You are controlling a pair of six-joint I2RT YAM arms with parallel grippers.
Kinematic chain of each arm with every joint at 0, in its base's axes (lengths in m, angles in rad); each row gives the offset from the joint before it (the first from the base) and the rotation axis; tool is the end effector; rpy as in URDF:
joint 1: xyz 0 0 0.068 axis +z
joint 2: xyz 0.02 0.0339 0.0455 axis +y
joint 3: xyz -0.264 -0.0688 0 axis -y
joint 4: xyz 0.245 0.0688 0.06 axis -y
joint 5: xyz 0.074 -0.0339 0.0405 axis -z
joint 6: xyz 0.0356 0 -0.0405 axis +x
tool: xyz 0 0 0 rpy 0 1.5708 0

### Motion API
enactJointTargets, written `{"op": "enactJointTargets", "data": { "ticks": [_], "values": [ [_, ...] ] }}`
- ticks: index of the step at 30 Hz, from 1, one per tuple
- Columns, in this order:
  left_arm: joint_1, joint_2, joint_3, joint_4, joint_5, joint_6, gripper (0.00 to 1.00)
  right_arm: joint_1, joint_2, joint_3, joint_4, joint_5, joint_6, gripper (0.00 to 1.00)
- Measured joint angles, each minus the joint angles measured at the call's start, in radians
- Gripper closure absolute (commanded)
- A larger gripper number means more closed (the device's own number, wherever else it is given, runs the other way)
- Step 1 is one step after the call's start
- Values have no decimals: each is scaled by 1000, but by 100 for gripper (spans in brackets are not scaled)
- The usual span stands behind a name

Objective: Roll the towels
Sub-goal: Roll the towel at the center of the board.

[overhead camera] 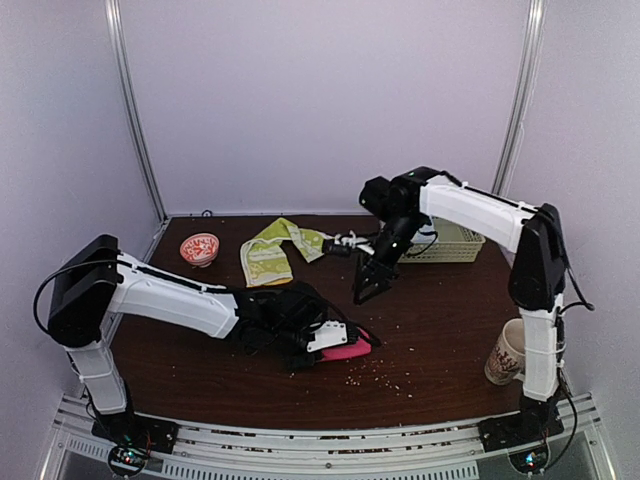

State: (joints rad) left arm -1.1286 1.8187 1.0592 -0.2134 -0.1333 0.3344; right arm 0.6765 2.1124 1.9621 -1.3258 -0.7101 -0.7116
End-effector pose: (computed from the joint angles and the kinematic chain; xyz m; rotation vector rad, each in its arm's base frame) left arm 0.1606 -0.3281 0.1539 1.6556 1.9226 -0.1462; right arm 0.3105 0.2791 0.2618 -1.8624 2.1597 1.0547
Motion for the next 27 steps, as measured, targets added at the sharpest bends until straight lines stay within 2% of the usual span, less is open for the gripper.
{"op": "enactJointTargets", "data": {
  "ticks": [6,9,12,16,20,27],
  "values": [
    [122,84,132,-89,266,-113,75,-120,-238,0,46,-24,49,50],
    [177,133,196,-132,401,-157,76,-119,-334,-31,102,-39,61,49],
    [215,167,234,-155,502,-195,76,-93,-447,-135,158,-64,44,49],
    [247,184,243,-160,591,-232,77,40,-538,-278,200,-12,-13,51],
    [269,195,243,-161,657,-256,77,234,-543,-425,269,148,-48,51],
    [302,229,247,-168,799,-304,77,364,-511,-664,480,486,-51,44]
  ]
}}
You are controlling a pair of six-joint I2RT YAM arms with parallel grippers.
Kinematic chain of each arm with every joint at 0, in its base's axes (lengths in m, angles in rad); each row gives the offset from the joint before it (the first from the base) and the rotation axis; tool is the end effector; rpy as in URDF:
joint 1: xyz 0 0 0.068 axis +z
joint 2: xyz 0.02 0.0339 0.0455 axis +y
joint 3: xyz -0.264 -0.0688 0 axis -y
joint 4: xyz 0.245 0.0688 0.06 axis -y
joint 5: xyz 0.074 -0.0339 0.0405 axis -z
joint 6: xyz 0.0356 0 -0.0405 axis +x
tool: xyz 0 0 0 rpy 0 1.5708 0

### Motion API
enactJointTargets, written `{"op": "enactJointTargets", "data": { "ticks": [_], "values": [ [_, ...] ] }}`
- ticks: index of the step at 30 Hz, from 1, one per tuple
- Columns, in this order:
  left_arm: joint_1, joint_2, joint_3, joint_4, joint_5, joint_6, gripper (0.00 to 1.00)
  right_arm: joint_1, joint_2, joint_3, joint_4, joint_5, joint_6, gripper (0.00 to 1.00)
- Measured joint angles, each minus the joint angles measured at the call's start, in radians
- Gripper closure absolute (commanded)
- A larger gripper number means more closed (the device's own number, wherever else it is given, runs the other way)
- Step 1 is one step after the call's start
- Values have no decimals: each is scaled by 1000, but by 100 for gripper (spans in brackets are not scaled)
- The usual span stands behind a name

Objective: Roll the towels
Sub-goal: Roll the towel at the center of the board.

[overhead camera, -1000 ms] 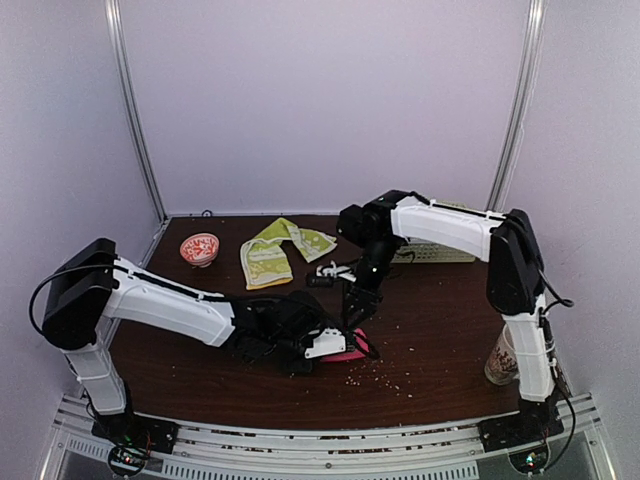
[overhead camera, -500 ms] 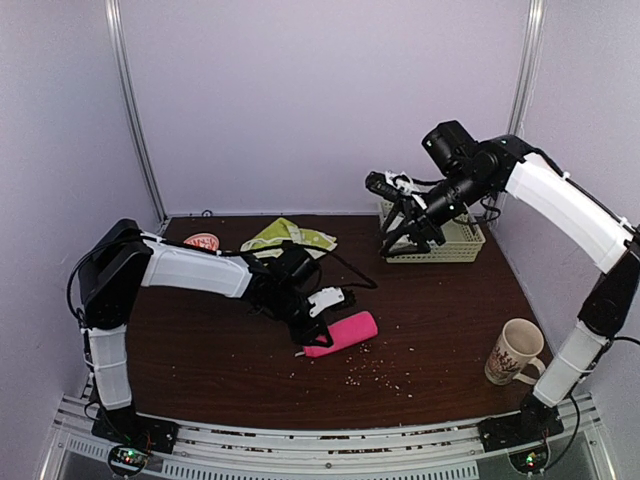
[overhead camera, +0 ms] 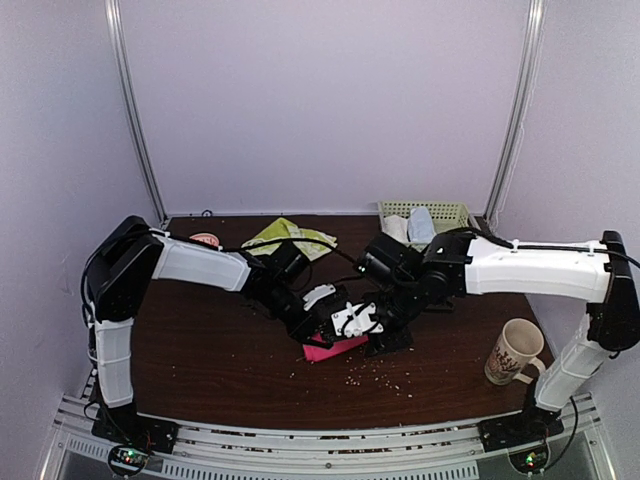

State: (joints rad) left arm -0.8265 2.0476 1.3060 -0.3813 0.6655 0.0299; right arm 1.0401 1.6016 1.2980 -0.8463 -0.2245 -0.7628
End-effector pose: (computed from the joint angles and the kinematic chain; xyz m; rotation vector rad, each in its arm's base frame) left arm 0.2592 -0.3139 0.1349 1.3500 2.4319 -1.1283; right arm 0.1573 0.2837 0.2622 -2.1821 1.6426 0.3854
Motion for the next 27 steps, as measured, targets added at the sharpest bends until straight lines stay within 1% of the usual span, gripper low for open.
{"op": "enactJointTargets", "data": {
  "ticks": [3,6,8,10,11,20,27],
  "values": [
    [12,8,0,-4,39,-18,78,32,34,-58,100,116,-7,41],
    [19,13,0,-11,67,-31,78,56,72,-103,195,200,-19,39],
    [23,17,0,-13,82,-36,78,63,92,-122,247,235,-24,38],
    [28,23,1,-13,98,-40,80,66,107,-136,293,262,-29,34],
    [31,29,5,-15,108,-42,80,66,115,-138,313,275,-35,33],
    [52,68,47,-56,166,-44,80,66,203,-145,456,347,-83,34],
    [65,83,52,-62,191,-46,68,66,263,-143,528,374,-106,39]
  ]
}}
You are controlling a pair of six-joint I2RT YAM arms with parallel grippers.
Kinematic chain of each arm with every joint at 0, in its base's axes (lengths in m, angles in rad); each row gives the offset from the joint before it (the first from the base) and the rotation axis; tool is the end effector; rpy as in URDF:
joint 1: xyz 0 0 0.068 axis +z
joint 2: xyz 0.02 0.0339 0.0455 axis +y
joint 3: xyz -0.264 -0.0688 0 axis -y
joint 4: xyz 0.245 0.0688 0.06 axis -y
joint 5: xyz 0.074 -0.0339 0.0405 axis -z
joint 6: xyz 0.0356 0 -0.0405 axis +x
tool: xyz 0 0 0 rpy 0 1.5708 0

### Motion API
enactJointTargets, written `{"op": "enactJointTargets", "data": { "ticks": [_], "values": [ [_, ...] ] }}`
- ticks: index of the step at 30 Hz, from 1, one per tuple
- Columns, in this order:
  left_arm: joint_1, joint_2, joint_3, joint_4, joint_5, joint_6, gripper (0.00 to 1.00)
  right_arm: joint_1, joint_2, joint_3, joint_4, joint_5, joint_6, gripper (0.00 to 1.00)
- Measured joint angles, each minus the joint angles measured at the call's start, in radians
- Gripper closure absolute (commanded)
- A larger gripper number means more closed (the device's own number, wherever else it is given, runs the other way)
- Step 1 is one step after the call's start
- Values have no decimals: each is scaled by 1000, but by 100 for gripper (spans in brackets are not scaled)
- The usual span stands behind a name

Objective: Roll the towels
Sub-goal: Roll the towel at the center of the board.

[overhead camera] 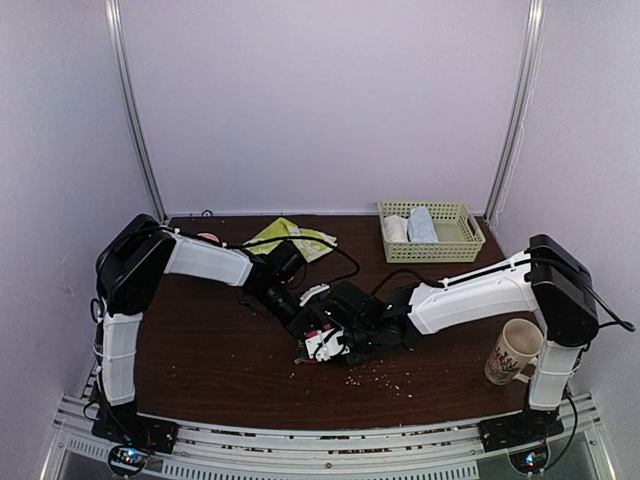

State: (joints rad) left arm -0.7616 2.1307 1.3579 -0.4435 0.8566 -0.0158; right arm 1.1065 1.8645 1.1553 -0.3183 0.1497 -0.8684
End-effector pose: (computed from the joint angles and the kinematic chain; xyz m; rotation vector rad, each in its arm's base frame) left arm 0.2791 -0.3033 0.1178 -1.2340 -2.5255 1.3738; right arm 0.1740 0.3355 0.1587 -2.1263 1.4679 -0.1069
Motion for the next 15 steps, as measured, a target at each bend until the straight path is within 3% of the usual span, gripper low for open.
{"op": "enactJointTargets", "data": {
  "ticks": [9,10,11,15],
  "values": [
    [12,-8,4,-21,-50,1,42,-23,64,60,-8,-16,-23,48],
    [16,-13,0,-20,-57,2,19,-30,76,81,-22,-29,-25,48],
    [24,-25,-12,-13,-66,-2,4,-36,85,95,-31,-40,-26,48],
    [99,-107,-80,28,-92,-22,2,-63,130,182,-95,-126,-37,48]
  ]
}}
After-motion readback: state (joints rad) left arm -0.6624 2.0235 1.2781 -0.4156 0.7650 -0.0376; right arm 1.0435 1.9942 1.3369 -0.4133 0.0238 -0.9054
